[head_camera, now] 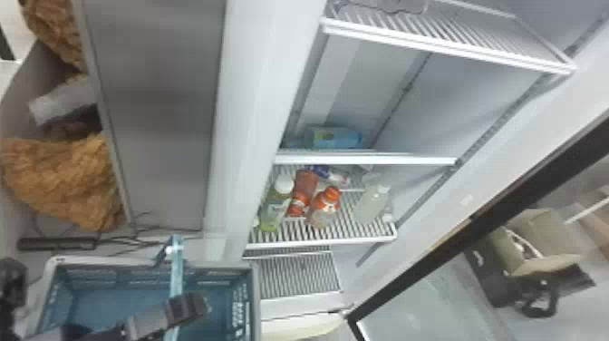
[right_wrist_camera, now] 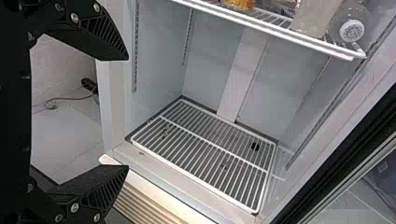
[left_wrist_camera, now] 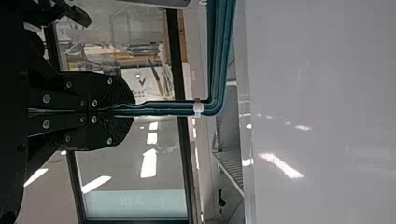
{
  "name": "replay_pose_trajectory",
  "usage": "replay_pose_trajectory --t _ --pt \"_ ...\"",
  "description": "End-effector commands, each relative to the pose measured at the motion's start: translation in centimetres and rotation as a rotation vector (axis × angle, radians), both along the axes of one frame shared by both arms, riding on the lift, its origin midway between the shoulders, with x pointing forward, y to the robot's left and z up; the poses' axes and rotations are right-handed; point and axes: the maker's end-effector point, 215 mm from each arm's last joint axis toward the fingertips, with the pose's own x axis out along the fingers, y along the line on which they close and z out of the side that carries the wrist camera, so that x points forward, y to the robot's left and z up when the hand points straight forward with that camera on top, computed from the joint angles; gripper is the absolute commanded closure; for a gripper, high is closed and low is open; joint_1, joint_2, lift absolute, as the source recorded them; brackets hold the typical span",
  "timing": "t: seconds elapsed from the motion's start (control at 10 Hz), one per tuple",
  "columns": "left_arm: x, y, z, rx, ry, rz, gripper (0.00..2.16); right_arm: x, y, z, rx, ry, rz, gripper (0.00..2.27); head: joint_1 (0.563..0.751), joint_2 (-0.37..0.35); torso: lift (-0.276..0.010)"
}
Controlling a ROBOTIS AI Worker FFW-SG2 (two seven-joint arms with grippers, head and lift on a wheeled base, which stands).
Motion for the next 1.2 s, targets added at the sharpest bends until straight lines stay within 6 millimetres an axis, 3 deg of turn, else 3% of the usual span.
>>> replay_pose_trajectory --t 0.0,0.2,0.8,1.1 --pt "-1.4 -0.2 -0.8 0.005 0.034 -0.017 1.21 -0.2 -0.1 0.1 0.006 -0.003 -0.007 0.18 0.695 -0.350 0.000" --pt "-3.4 -0.3 -2.8 0.039 0.094 -0.038 1.21 -1.2 -0.1 -0.1 0.010 0.010 -0.010 0.18 0.695 -0.350 0.000" --pt "-5.1 1.3 -6.8 0.064 0.228 -0.005 1.21 -2.2 0.1 -0.5 0.035 0.020 -0.030 0.18 0.695 -0.350 0.000" --pt "-5.9 2.4 -10.1 0.083 0.323 0.020 1.19 -2.7 -0.1 -0.5 0.038 0.022 -0.042 0.18 0.695 -0.350 0.000"
